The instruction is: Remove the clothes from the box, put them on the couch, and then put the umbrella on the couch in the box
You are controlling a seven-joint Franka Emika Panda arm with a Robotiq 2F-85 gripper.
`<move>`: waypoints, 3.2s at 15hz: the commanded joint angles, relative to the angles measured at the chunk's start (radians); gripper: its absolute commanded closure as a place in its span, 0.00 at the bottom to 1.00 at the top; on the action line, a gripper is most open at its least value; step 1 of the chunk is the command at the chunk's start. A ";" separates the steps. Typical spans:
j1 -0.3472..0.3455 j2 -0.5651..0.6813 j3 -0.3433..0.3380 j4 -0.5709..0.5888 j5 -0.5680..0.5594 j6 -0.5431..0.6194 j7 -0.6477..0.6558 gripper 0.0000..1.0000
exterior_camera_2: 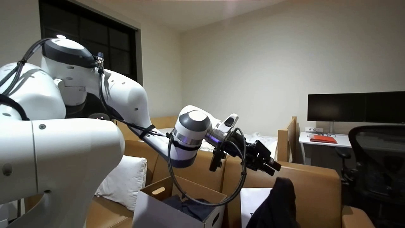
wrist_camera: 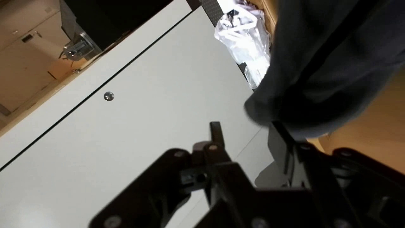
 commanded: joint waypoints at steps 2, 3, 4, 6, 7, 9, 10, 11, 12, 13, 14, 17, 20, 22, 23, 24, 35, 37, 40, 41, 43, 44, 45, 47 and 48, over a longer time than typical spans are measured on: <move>-0.094 -0.076 0.032 0.221 0.101 -0.115 -0.128 0.20; -0.105 -0.105 0.040 0.289 0.110 -0.150 -0.140 0.15; -0.126 -0.153 0.054 0.349 0.102 -0.164 -0.174 0.07; -0.183 -0.201 0.097 0.473 0.066 -0.185 -0.241 0.01; -0.226 -0.233 0.135 0.518 0.055 -0.181 -0.271 0.00; -0.274 -0.302 0.201 0.497 0.038 -0.106 -0.330 0.00; -0.289 -0.346 0.227 0.440 0.031 -0.036 -0.359 0.00; -0.297 -0.390 0.246 0.374 0.024 0.032 -0.385 0.00; -0.307 -0.432 0.265 0.312 0.016 0.098 -0.409 0.00; -0.326 -0.470 0.287 0.260 0.009 0.158 -0.432 0.00; -0.353 -0.503 0.315 0.220 0.000 0.205 -0.456 0.00; -0.463 -0.573 0.468 0.165 -0.006 0.276 -0.492 0.00; -0.584 -0.635 0.650 0.175 -0.031 0.218 -0.533 0.00; -0.643 -0.653 0.709 0.268 -0.042 0.020 -0.544 0.00; -0.558 -0.573 0.645 0.223 -0.006 0.119 -0.481 0.00; -0.608 -0.591 0.689 0.257 -0.061 0.073 -0.450 0.00; -0.896 -0.361 1.173 0.783 -0.070 -0.443 -0.120 0.00; -0.906 -0.267 1.205 0.920 -0.072 -0.515 0.037 0.00; -0.912 -0.197 1.221 1.086 -0.059 -0.638 0.212 0.00; -0.910 -0.193 1.224 1.128 -0.063 -0.680 0.272 0.00; -0.884 -0.206 1.220 1.178 -0.093 -0.779 0.405 0.00; -0.844 -0.218 1.201 1.173 -0.158 -0.824 0.466 0.00; -0.819 -0.228 1.205 1.158 -0.227 -0.891 0.481 0.00; -0.811 -0.262 1.269 1.089 -0.305 -0.963 0.465 0.00; -0.808 -0.268 1.301 1.064 -0.327 -0.997 0.455 0.00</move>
